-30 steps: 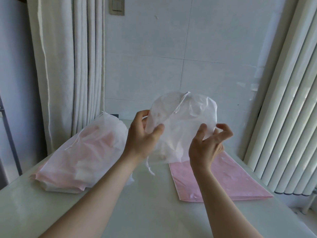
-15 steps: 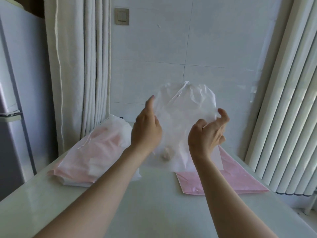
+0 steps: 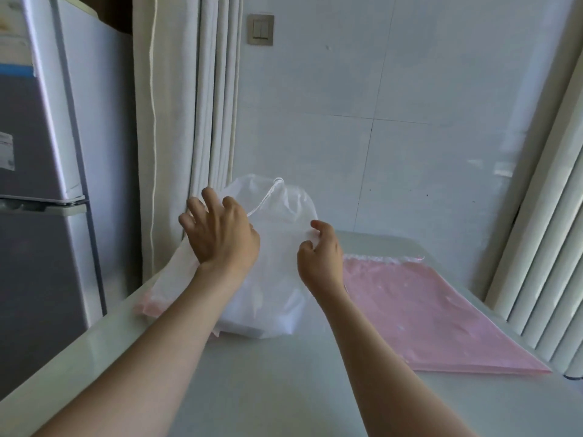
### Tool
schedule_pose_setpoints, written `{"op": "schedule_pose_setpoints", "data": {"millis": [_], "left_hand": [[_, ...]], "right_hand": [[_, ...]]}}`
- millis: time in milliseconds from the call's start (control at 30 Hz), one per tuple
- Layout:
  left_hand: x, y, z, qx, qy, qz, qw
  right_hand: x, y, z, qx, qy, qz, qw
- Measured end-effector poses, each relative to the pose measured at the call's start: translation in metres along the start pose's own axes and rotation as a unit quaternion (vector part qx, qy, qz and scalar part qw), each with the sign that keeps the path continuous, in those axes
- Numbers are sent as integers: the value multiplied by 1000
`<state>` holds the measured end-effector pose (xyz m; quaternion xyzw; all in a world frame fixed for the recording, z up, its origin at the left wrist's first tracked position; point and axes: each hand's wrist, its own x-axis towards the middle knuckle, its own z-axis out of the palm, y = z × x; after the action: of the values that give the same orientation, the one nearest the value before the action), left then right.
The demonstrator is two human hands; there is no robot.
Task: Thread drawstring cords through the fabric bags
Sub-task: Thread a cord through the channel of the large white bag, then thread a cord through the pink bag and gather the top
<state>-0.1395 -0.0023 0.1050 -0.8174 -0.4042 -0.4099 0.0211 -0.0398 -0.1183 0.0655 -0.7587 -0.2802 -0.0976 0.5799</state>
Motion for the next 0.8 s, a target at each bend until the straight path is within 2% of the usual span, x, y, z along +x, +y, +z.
{"op": "schedule_pose_setpoints", "data": {"millis": [100,167,233,300,367,433,533,800], "left_hand": [[4,-15,33,47,-96,13,994],[7,-29,57,39,-167,12,985],[5,-41,76,22,-213,15,977],[2,-50,91,18,-243,23,970],[-1,-58,105,16,-266,32,963],[-4,-65,116,1,-286,34,958],[-7,-72,125,-22,-304,23,952],[0,-76,129,-31,-377,3,926]], "right_hand": [[4,10,25,-92,-67,-33,993],[7,15,42,-176,-107,-56,977],[8,18,53,-303,-109,-112,940],[12,20,62,-402,-120,-206,884],[21,22,74,-413,-191,-240,858],[31,23,86,-376,-258,-194,869],[43,27,98,-326,-298,-129,888],[41,56,121,-177,-305,-65,933]]}}
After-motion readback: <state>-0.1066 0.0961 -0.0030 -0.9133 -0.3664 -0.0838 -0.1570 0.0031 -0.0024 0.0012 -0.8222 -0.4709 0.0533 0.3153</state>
